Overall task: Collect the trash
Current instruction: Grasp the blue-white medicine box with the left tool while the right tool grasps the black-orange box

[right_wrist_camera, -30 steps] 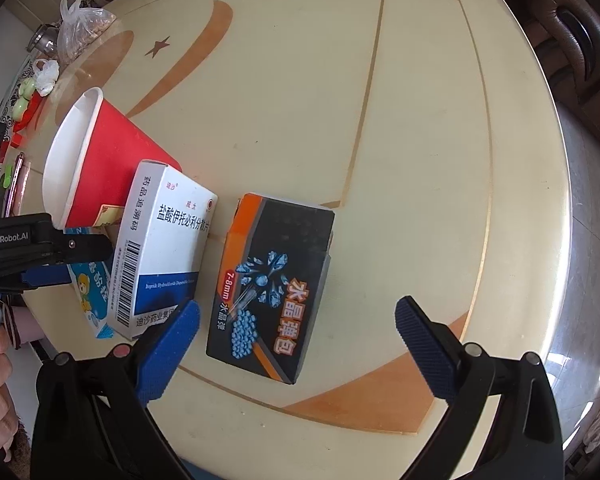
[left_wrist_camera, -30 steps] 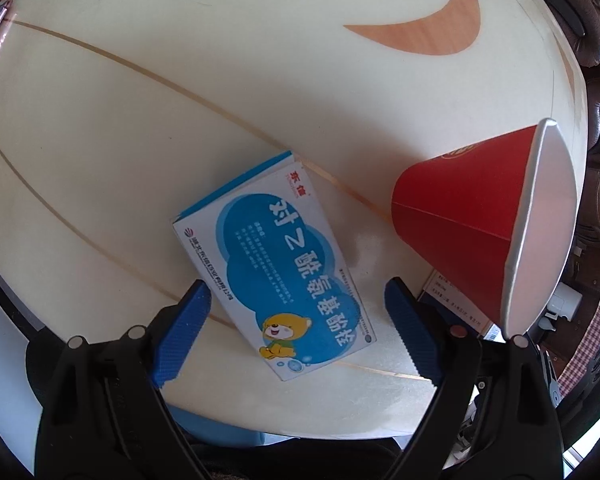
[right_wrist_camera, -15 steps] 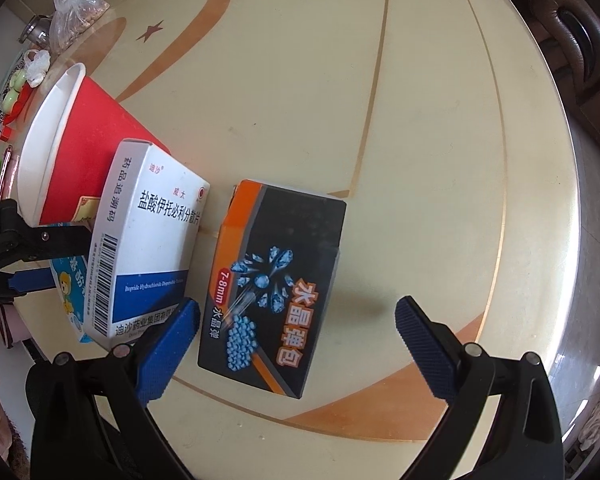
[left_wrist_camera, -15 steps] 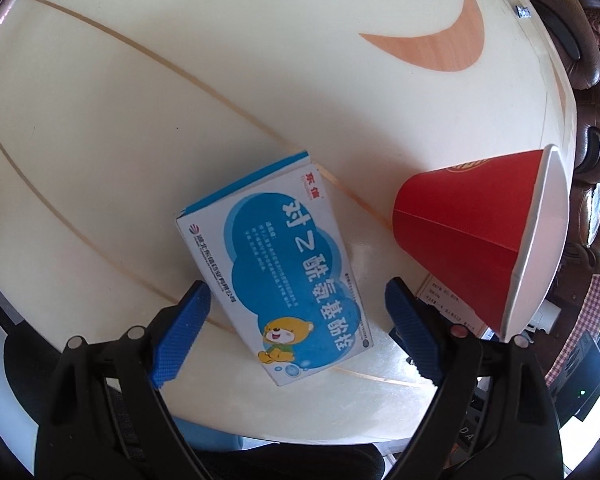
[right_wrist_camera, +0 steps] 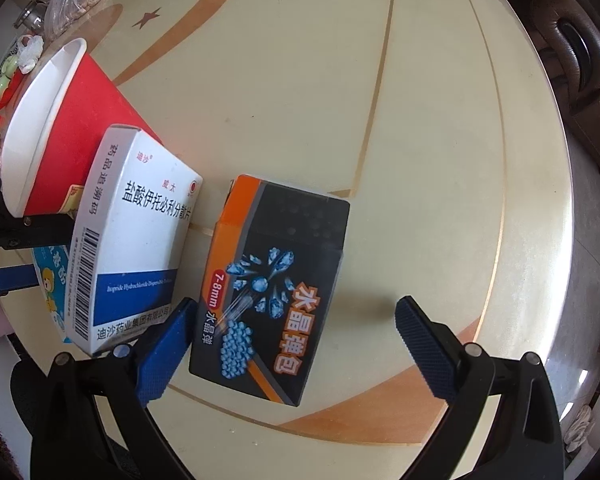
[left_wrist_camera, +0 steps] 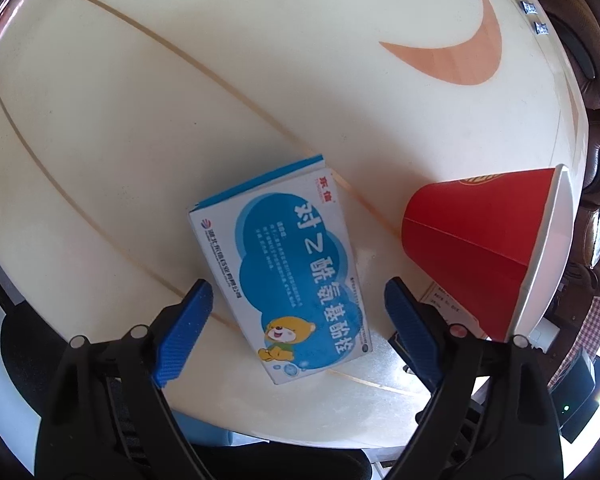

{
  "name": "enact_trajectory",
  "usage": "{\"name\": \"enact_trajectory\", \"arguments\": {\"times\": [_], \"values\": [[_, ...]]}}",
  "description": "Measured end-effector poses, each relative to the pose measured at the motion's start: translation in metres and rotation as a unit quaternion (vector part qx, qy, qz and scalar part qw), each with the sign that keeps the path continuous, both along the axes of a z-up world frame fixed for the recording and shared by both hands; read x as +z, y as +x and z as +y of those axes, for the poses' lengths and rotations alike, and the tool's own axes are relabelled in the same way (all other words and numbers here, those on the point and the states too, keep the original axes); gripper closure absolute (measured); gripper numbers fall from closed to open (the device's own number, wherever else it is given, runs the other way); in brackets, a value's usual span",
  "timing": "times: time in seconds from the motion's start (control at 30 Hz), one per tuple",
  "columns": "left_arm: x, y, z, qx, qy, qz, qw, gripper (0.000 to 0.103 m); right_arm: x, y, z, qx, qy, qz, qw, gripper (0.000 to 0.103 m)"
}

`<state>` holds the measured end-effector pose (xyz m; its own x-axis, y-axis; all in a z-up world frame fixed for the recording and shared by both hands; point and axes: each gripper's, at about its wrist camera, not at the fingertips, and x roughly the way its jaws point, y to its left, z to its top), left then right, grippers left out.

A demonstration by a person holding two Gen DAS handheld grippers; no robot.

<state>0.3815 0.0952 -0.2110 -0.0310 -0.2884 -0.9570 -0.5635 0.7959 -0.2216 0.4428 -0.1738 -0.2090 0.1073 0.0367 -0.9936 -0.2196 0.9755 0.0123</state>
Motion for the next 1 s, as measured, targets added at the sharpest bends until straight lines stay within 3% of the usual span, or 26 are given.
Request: {"name": "enact_trajectory", "arguments": {"times": [0.13, 0.23, 0.3, 0.43, 0.6, 0.67, 0.93, 1.0], "values": [[-0.004, -0.016, 0.014, 0.039, -0.016, -0.005, 0.9991, 0.024, 0.0, -0.003, 0.009, 0.005, -0.015, -0.013, 1.0, 0.008], [0.001, -0.024, 0.013, 0.035, -0.025, -0.004, 0.9991, 0.022, 0.001, -0.004, 0.014, 0.004, -0.02, -0.014, 1.0, 0.008], [0.0, -0.021, 0.014, 0.032, -0.025, -0.007, 0.9992, 0.017, 0.003, -0.004, 0.02, 0.0, -0.021, -0.014, 1.0, 0.008], [0.003, -0.028, 0.02, 0.04, -0.003, -0.02, 0.999, 0.017, 0.006, -0.01, 0.022, -0.006, -0.019, -0.019, 1.0, 0.008], [0.009, -0.045, 0.02, 0.039, 0.013, -0.014, 0.999, 0.034, 0.007, -0.017, 0.022, -0.008, -0.012, -0.017, 1.0, 0.011], [0.011, -0.051, 0.02, 0.039, 0.025, -0.022, 0.9987, 0.035, 0.008, -0.018, 0.022, -0.009, -0.011, -0.016, 1.0, 0.011], [0.008, -0.054, 0.001, -0.001, 0.051, -0.01, 0.9987, 0.038, 0.015, -0.038, 0.028, 0.012, -0.001, -0.025, 1.0, 0.034], [0.008, -0.057, 0.002, -0.01, 0.05, -0.007, 0.9987, 0.038, 0.018, -0.041, 0.034, 0.018, -0.003, -0.024, 1.0, 0.044]]}}
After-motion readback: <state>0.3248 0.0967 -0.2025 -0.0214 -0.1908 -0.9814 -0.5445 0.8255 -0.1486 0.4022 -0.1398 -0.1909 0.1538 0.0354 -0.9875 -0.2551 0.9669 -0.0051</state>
